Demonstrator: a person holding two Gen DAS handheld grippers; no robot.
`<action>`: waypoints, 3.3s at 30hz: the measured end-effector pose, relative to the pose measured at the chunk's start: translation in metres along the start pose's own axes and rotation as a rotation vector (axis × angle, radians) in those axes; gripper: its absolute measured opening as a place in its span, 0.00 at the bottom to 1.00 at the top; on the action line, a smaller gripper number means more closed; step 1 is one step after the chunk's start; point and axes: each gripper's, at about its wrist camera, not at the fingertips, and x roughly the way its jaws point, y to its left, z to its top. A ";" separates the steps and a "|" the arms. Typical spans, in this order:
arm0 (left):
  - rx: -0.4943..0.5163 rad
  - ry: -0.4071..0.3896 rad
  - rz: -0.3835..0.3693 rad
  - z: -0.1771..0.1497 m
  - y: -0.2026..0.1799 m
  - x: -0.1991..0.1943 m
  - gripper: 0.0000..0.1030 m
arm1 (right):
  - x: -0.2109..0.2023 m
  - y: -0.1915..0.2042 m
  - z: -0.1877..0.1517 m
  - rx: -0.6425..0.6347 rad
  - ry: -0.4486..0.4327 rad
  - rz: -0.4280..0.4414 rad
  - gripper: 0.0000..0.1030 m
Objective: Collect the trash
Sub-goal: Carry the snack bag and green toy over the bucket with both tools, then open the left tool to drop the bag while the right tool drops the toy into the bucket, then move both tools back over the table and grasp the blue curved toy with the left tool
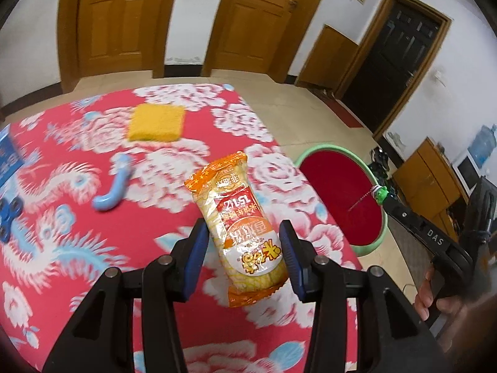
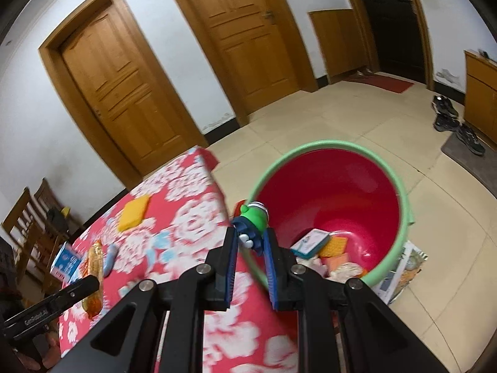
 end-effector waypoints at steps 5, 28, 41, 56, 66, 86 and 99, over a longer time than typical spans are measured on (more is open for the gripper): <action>0.049 0.025 -0.016 0.008 -0.026 0.022 0.46 | 0.007 -0.030 0.006 0.046 0.011 -0.028 0.19; 0.275 0.111 -0.073 0.021 -0.131 0.117 0.47 | 0.013 -0.103 0.006 0.186 0.025 -0.051 0.30; 0.258 0.121 -0.058 0.019 -0.128 0.114 0.49 | 0.009 -0.111 0.003 0.212 0.033 -0.054 0.39; 0.163 0.054 0.035 0.030 -0.071 0.078 0.49 | 0.006 -0.090 -0.001 0.214 0.054 -0.026 0.59; 0.106 0.031 0.108 0.033 -0.024 0.058 0.49 | 0.001 -0.075 -0.002 0.218 0.054 -0.033 0.72; -0.011 0.018 0.328 0.037 0.093 0.043 0.49 | 0.003 -0.051 -0.003 0.193 0.081 -0.051 0.76; -0.038 0.051 0.300 0.030 0.115 0.058 0.46 | 0.011 -0.023 -0.003 0.156 0.109 -0.056 0.76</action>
